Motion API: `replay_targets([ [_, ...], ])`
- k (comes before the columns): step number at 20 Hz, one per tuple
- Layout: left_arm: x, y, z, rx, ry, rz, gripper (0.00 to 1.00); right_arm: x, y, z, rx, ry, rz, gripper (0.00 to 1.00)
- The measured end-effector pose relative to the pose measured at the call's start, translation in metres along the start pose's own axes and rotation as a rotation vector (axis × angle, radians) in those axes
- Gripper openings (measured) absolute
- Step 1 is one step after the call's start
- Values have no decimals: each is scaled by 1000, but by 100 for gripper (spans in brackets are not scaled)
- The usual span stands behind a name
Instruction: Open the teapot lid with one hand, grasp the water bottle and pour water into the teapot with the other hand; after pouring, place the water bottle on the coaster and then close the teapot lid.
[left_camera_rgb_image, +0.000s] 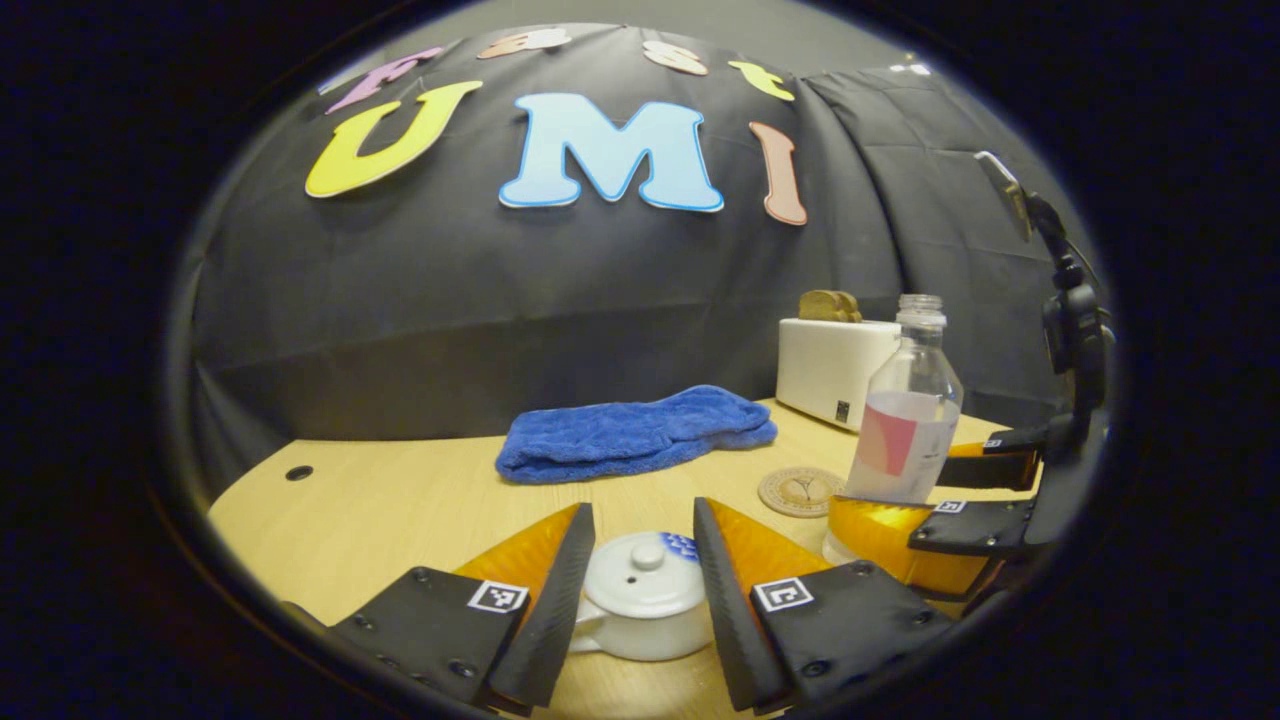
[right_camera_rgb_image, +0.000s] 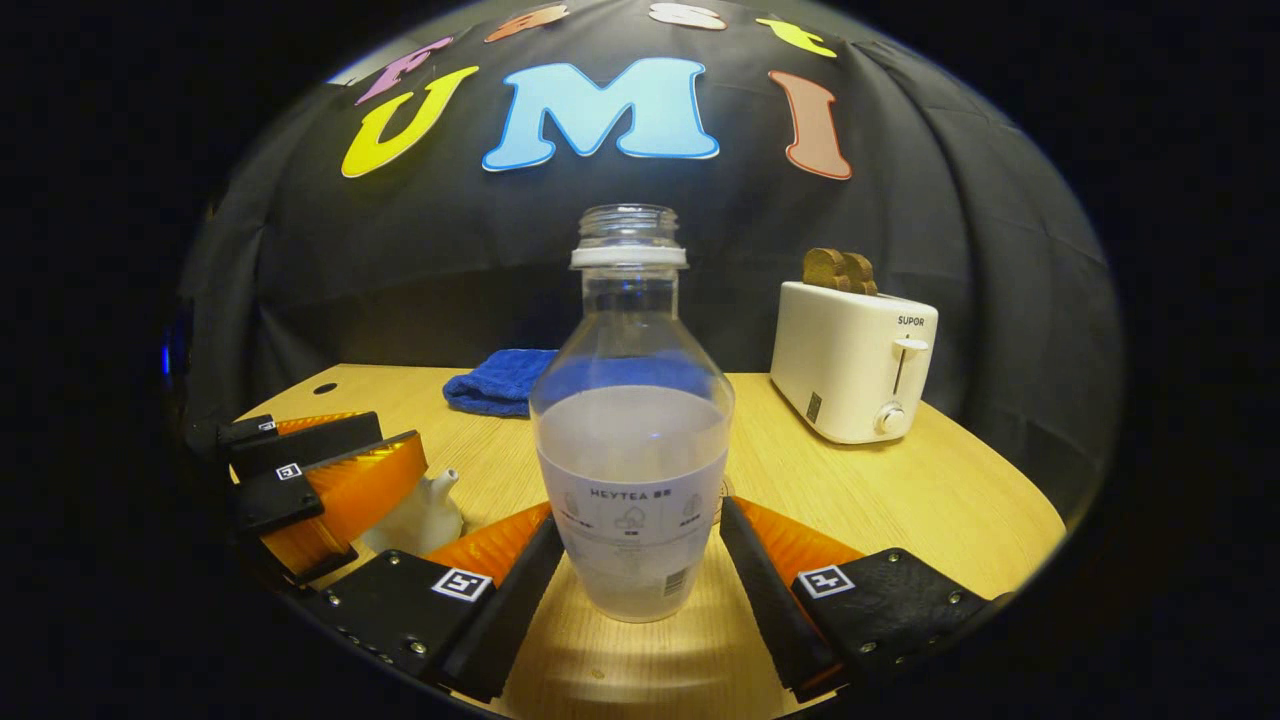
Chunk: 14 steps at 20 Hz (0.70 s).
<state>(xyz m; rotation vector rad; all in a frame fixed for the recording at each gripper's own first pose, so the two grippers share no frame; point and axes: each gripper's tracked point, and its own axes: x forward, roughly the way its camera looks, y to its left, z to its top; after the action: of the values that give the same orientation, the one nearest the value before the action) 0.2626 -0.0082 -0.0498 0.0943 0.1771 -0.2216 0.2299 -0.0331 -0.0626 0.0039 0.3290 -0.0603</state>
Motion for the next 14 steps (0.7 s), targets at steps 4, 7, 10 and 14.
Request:
replay_targets([
  [4,-3,2,5,30,-22,22,48,0,0,0,0,-4,-6,80],
  [7,-2,-1,3,38,-19,32,27,-2,1,-1,0,-3,-5,78],
  [10,-10,4,15,16,-43,47,27,-2,1,-1,-6,0,-10,76],
  [14,-4,1,5,-11,-47,38,14,-3,0,-1,-5,1,-8,76],
])
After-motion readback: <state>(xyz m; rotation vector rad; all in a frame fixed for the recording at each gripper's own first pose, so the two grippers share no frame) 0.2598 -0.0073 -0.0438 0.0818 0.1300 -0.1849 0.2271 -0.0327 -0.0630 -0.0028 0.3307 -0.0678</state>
